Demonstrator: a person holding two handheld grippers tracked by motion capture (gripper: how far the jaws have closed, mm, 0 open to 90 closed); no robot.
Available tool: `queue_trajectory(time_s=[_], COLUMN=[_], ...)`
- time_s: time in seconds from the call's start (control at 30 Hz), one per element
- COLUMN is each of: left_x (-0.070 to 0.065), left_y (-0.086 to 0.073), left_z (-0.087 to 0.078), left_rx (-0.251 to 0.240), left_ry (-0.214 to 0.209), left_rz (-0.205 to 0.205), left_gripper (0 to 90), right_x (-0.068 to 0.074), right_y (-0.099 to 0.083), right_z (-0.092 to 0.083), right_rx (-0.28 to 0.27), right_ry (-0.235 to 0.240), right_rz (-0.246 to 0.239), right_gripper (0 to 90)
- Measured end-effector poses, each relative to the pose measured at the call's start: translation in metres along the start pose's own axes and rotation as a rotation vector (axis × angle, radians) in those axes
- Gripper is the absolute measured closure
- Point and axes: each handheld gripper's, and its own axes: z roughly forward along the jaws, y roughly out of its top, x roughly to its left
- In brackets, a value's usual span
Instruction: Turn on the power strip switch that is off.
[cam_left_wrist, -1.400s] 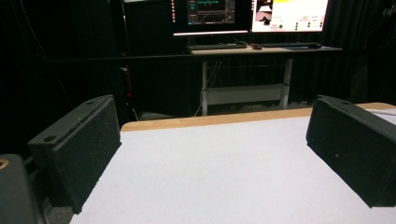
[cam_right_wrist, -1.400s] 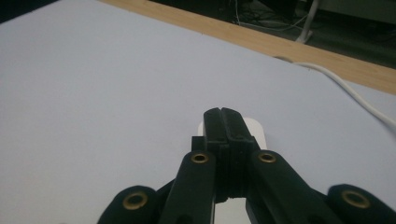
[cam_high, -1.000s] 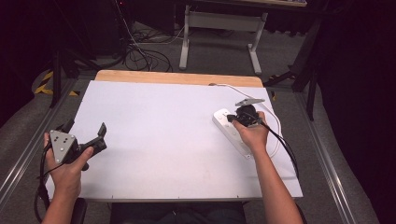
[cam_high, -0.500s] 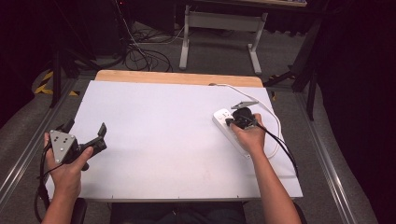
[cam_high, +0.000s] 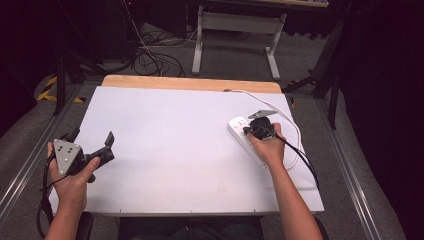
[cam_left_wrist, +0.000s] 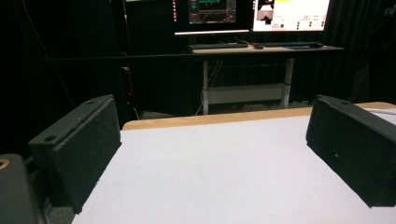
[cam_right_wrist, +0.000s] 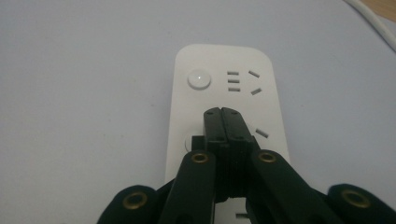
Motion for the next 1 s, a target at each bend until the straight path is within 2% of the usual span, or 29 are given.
queue_trajectory(time_s=[0.1,0.17,0.4,0.5,0.87,0.97,1.0], left_x=[0.0002,0.0005,-0.0001,-0.0002,-0.0008,-0.0013,-0.0014], left_y=[-0.0005,-0.0004,-0.0001,-0.0001,-0.0003,-0.0002,-0.0002], left_z=[0.0004,0.0002,-0.0001,0.0000,0.0004,-0.0002,-0.0005], left_rx=[0.002,0.001,0.001,0.001,0.001,0.000,0.000], left_ry=[-0.002,0.000,-0.002,-0.003,-0.005,-0.004,-0.005], left_rz=[0.000,-0.005,0.001,0.000,0.003,0.003,0.005], left_gripper=[3.6,3.6,3.6,3.6,3.6,3.6,3.6], right_x=[-0.0002,0.0004,-0.0022,-0.0024,0.0027,0.0026,0.0031], right_y=[0.0025,0.0019,-0.0010,-0.0012,-0.0037,-0.0038,-0.0037], right_z=[-0.0032,-0.0013,-0.0003,0.0003,0.0025,0.0025,0.0028], right_rx=[-0.026,0.005,-0.006,-0.006,-0.014,-0.010,-0.012], right_ry=[0.048,0.041,0.059,0.062,0.029,0.034,0.029], right_rz=[0.033,0.025,0.056,0.053,0.059,0.077,0.065], right_gripper=[90.0,90.0,90.0,90.0,90.0,90.0,90.0])
